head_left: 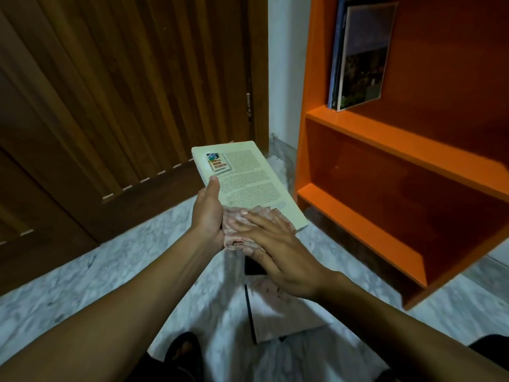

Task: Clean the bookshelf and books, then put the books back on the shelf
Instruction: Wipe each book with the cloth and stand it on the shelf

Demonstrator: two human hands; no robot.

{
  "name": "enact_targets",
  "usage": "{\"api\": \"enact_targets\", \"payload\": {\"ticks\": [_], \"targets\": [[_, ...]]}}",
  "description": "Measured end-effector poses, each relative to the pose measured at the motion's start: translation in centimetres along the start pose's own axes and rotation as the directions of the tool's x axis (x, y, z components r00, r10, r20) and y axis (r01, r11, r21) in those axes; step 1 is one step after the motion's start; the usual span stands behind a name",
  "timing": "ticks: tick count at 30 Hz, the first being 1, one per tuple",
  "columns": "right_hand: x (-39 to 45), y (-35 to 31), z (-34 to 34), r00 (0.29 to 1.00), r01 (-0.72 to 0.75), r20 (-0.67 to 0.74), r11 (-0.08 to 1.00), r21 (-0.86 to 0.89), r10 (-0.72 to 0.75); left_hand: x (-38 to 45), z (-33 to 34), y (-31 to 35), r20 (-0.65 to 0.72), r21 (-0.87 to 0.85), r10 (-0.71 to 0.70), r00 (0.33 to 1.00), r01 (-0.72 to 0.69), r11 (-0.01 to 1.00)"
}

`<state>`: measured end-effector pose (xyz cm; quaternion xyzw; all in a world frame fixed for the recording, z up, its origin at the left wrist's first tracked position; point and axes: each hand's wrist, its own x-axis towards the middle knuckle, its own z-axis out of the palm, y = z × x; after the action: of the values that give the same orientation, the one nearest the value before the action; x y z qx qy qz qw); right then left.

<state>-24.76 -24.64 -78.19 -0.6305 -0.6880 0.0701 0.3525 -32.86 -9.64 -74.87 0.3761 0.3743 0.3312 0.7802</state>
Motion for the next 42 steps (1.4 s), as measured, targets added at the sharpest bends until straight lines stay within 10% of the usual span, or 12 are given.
{"api": "enact_targets", "payload": {"ticks": [6,11,15,17,19,26,29,31,36,42], "targets": [[-1.3,-0.4,-0.3,1.000,-0.030,0.013,0.981,0.194,0.028,-0.2,-0.7,2.5,-0.035,0.031,0.103,0.994,-0.102,0.994],[-2.6,1.5,-0.5,0.895,-0.395,-0.007,0.799,0.454,0.447,-0.4,-1.4,4.0,-0.008,0.062,0.181,0.983,-0.180,0.982],[-2.4,3.3,-1.7,0.546,-0.492,0.194,0.125,0.862,0.815,-1.0,-1.5,4.3,0.114,-0.006,0.121,0.986,-0.121,0.993],[-1.8,2.9,-2.9,0.588,-0.354,0.360,-0.169,0.920,0.724,-1.7,-1.3,3.8,0.184,0.012,0.055,0.981,-0.058,0.998],[-1.1,2.0,-4.0,0.703,-0.303,0.381,-0.231,0.925,0.601,-2.1,-0.8,3.0,0.225,0.042,0.005,0.974,-0.015,0.999],[-0.9,1.2,-4.4,0.747,-0.261,0.138,0.095,0.961,0.651,-2.3,1.4,1.0,0.203,0.356,0.063,0.977,-0.134,0.925],[-0.7,1.3,-4.8,0.722,-0.299,0.047,0.250,0.921,0.691,-2.1,2.0,0.5,0.133,0.817,0.433,0.892,-0.346,0.462],[-0.1,1.3,-4.8,0.701,-0.333,-0.064,0.406,0.851,0.710,-3.3,3.1,0.2,0.285,0.835,0.498,0.819,-0.467,0.291],[0.0,-0.1,-3.1,0.784,-0.437,-0.390,0.876,0.203,0.482,-4.9,6.0,-1.8,0.333,0.496,0.243,0.911,-0.388,0.777],[-0.5,0.0,-3.1,0.914,-0.305,-0.349,0.919,-0.251,0.208,-3.4,5.7,-0.9,0.028,0.156,0.206,0.978,-0.208,0.966]]}}
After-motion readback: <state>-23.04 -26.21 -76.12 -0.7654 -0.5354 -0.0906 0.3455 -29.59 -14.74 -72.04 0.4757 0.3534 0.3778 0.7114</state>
